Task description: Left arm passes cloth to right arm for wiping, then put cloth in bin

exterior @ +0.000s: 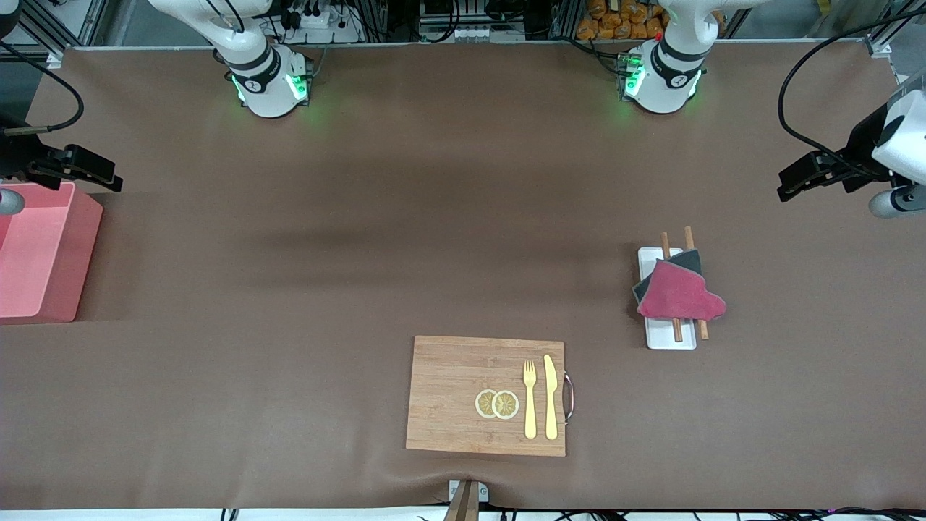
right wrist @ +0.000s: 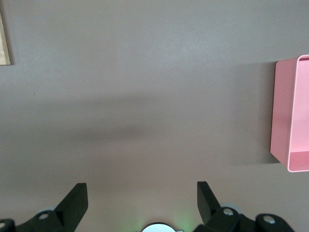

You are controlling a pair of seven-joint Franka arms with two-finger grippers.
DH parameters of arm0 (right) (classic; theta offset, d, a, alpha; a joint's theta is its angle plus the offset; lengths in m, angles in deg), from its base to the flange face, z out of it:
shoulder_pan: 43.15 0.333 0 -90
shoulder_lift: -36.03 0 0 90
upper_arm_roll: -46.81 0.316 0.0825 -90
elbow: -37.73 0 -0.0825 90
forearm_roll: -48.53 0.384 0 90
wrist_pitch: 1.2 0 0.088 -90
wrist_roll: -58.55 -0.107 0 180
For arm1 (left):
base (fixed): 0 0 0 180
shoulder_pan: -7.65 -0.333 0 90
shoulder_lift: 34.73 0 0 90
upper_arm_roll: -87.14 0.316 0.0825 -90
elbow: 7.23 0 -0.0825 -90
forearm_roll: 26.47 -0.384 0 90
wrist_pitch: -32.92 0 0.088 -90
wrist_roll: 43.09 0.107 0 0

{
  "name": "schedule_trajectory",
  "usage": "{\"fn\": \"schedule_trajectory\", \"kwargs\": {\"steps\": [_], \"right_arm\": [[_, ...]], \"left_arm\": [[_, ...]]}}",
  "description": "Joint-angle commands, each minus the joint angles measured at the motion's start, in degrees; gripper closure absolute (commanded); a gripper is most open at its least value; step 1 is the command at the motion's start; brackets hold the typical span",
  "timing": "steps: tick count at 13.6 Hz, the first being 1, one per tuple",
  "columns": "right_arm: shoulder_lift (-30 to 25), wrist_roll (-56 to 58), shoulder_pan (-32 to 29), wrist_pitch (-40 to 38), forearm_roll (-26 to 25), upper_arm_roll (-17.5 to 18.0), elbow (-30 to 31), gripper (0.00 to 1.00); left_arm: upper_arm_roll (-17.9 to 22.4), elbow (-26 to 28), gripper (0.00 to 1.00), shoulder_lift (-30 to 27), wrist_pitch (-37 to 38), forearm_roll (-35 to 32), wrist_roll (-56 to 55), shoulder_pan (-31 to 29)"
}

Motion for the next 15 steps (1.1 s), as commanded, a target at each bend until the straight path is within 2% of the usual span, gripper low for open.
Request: {"fn": "schedule_trajectory", "kwargs": {"steps": [1, 6, 12, 15], "right_arm": [[0.0, -0.7, 0.2, -0.6, -0.4, 0.0, -0.5, 0.00], [0.0, -0.8, 0.2, -1.3, -0.4, 0.0, -0.5, 0.00], [0.0, -0.8, 0.2, -1.4, -0.4, 0.0, -0.5, 0.00], [0.0, -0.8, 0.2, -1.4, -0.4, 0.0, -0.5, 0.00]], "left_arm": [[-0.2, -0.6, 0.00, 2.3, -2.2, -0.4, 1.3, -0.7], [-0.3, 1.9, 0.00, 5.9, -9.2, -0.7, 1.3, -1.3], [-0.2, 13.1, 0.00, 8.7, -26.3, -1.0, 1.3, -1.8], [-0.3, 22.0, 0.00, 9.5, -40.9, -0.9, 0.5, -1.8]]}}
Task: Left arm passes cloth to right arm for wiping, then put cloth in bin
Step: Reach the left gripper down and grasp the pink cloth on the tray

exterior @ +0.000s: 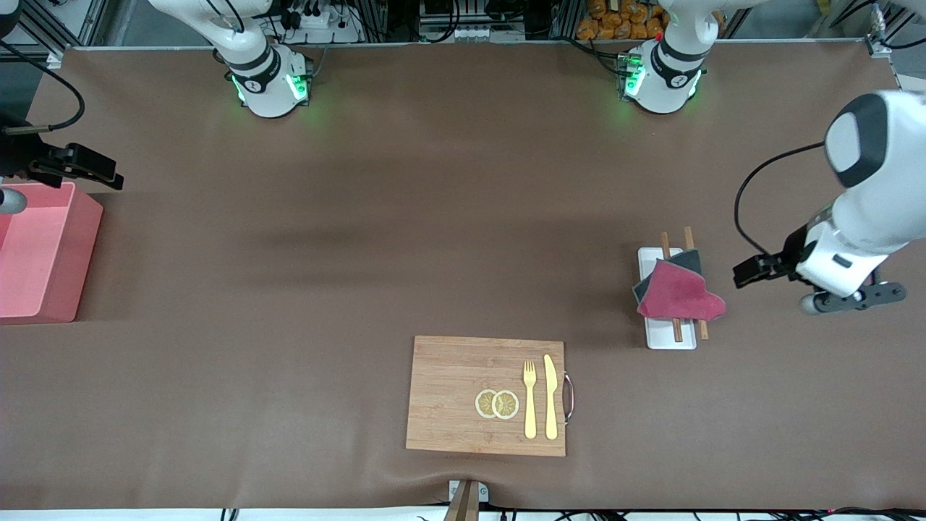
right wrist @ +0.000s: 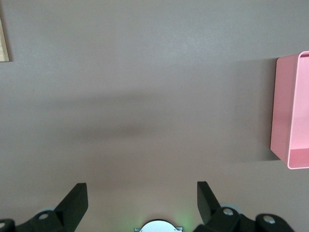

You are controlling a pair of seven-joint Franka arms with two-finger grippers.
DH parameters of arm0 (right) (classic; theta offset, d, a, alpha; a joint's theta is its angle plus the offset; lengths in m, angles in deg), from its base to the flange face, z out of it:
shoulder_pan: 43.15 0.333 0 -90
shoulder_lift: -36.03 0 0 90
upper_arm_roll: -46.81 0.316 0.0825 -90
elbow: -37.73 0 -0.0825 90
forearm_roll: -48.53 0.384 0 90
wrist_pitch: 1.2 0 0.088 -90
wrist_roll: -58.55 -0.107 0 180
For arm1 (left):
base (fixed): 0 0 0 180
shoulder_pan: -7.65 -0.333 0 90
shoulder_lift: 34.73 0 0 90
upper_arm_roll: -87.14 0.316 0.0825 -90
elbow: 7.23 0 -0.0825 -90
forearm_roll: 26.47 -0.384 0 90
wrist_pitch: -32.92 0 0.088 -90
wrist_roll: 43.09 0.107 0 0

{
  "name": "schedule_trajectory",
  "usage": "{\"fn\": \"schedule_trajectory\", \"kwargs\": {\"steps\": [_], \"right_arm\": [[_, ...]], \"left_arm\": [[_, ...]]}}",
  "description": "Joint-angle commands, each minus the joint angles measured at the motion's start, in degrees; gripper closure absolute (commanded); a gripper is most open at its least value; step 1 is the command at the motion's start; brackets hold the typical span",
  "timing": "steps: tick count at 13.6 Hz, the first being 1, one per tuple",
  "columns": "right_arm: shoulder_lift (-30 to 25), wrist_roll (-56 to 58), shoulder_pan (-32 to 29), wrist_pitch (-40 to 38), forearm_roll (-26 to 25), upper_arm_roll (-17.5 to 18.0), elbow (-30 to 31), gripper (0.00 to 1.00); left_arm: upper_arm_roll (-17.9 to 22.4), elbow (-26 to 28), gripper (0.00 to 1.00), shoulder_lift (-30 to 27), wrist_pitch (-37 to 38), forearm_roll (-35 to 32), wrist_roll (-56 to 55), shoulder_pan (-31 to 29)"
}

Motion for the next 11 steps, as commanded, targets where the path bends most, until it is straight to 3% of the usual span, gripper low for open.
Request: {"fn": "schedule_trajectory", "kwargs": {"steps": [1, 6, 11], "right_arm": [[0.0, -0.8, 0.1, -0.8, -0.4, -0.1, -0.4, 0.00], [0.0, -0.8, 0.1, -1.0, -0.5, -0.1, -0.5, 0.00], [0.2, -1.1, -0.3, -0.9, -0.4, -0.1, -0.8, 0.00]], "left_arm": [[-0.4, 7.1, 0.00, 0.4, -9.8, -1.0, 0.0, -0.4], [-0.7, 7.5, 0.02, 4.9, -10.2, -1.0, 0.0, 0.0], [-0.9, 8.4, 0.29, 6.6, -10.1, -1.0, -1.8, 0.1]]}}
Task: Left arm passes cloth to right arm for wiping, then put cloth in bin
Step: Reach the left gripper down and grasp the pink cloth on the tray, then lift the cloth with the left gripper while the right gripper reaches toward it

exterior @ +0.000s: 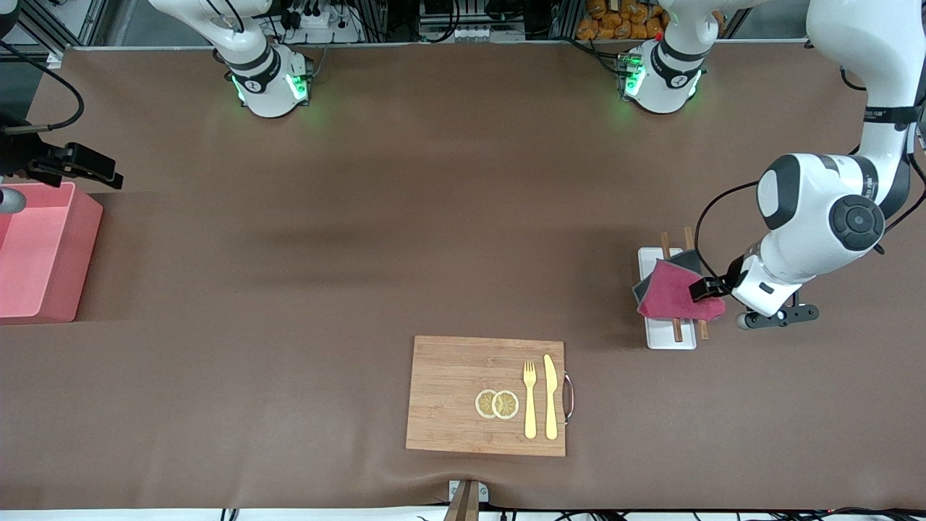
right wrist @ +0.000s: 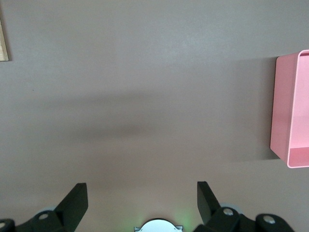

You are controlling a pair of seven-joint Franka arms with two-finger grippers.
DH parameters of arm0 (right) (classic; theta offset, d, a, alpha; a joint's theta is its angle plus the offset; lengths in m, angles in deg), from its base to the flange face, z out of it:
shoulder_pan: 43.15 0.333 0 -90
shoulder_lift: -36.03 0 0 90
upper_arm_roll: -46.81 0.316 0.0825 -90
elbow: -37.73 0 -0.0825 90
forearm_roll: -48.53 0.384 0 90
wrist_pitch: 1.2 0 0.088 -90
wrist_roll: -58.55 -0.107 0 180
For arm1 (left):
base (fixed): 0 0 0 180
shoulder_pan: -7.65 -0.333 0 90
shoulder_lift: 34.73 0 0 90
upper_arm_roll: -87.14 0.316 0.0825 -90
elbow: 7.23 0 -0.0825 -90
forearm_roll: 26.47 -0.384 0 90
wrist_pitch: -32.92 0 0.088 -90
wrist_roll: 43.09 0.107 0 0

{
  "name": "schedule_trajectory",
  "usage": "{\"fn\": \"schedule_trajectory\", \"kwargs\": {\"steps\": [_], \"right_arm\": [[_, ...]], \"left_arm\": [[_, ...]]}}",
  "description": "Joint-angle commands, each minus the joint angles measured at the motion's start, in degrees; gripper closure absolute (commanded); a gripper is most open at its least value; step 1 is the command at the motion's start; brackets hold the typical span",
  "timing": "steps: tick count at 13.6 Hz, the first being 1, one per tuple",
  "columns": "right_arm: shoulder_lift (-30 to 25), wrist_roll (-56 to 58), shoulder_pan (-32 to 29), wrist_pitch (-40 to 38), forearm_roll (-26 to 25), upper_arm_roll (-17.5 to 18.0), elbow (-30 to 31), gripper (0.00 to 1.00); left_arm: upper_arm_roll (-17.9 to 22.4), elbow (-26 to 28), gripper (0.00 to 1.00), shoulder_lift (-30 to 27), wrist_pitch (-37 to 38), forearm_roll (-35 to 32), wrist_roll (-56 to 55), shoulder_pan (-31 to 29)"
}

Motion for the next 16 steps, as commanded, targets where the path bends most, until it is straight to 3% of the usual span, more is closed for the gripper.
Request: {"fn": "schedule_trajectory", "kwargs": {"steps": [1, 5, 10, 12, 16], "right_arm": [[1.3, -0.9, 0.0, 0.0, -0.3, 0.0, -0.7, 0.00], [4.9, -0.7, 2.2, 2.9, -0.2, 0.2, -2.1, 0.00], [6.8, -0.6, 7.5, 3.9, -0.6, 0.0, -2.1, 0.00], [7.3, 0.0, 7.8, 3.6, -0.9, 0.1, -2.0, 0.00], [9.0, -0.2, 7.3, 3.8, -0.6, 0.0, -2.0, 0.00]], "left_arm": [[-0.3, 0.8, 0.32, 0.3, -0.7, -1.0, -1.6, -0.1], [-0.5, 0.8, 0.45, 0.4, -0.4, -1.0, -3.5, 0.1], [-0.5, 0.8, 0.87, 0.5, -0.3, -1.0, -3.6, 0.3], [-0.5, 0.8, 1.00, 0.5, -0.1, -1.0, -3.6, 0.4], [-0.6, 0.4, 1.00, -0.3, 0.0, -1.0, -3.5, 0.9]]}}
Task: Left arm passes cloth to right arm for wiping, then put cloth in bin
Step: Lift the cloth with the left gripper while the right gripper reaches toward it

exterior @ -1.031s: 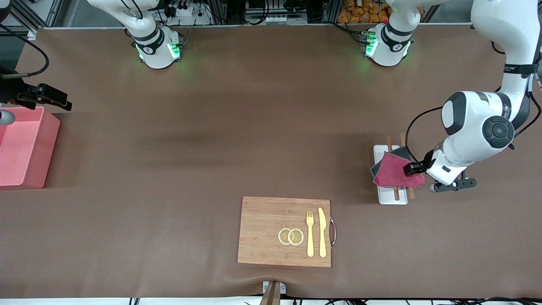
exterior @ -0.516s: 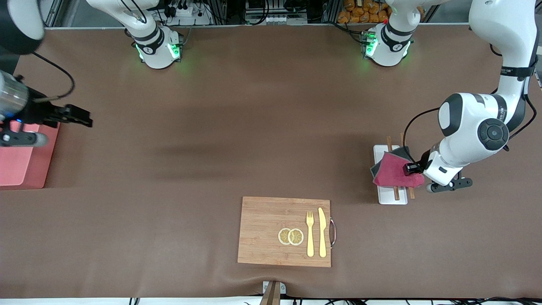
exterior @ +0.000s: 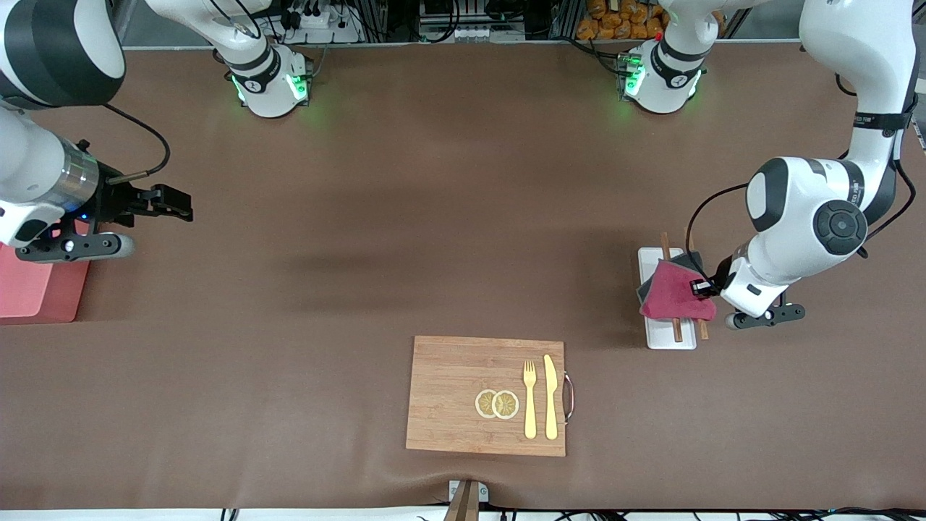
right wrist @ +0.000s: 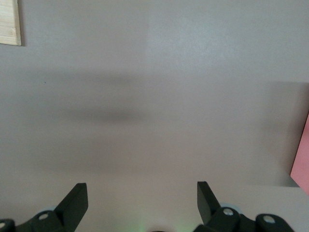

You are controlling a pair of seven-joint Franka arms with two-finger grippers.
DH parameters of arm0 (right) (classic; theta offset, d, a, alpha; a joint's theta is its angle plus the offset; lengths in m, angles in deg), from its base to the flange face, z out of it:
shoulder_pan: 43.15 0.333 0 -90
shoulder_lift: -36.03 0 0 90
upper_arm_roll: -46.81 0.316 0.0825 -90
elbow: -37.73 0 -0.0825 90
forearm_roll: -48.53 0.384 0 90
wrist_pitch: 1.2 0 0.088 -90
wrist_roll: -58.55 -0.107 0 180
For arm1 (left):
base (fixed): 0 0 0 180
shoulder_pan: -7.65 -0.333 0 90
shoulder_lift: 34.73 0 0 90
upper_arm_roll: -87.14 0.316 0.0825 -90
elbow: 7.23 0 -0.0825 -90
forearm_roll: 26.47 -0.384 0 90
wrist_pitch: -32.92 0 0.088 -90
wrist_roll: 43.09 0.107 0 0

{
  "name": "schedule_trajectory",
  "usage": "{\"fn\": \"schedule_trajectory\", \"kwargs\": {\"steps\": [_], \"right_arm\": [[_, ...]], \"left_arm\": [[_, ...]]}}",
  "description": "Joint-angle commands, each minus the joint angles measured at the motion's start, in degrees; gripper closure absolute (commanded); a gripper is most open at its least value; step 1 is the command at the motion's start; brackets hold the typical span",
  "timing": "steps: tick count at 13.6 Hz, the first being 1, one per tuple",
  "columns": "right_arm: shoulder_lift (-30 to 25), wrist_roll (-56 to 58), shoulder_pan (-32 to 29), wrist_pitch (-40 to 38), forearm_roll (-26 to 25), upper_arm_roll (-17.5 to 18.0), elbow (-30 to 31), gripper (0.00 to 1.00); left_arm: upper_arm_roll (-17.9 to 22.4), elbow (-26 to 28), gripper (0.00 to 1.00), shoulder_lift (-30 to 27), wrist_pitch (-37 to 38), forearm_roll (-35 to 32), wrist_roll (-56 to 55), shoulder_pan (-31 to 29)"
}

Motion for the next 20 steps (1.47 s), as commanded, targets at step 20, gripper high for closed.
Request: {"fn": "schedule_trajectory", "kwargs": {"steps": [20], "right_arm": [[23.3, -34.6, -7.1, 4.6, 40.7, -0.5, -2.1, 0.00]], "left_arm": [[-17.7, -30.5, 1.00, 13.9, -17.9, 5.2, -75.2, 34.5]]}}
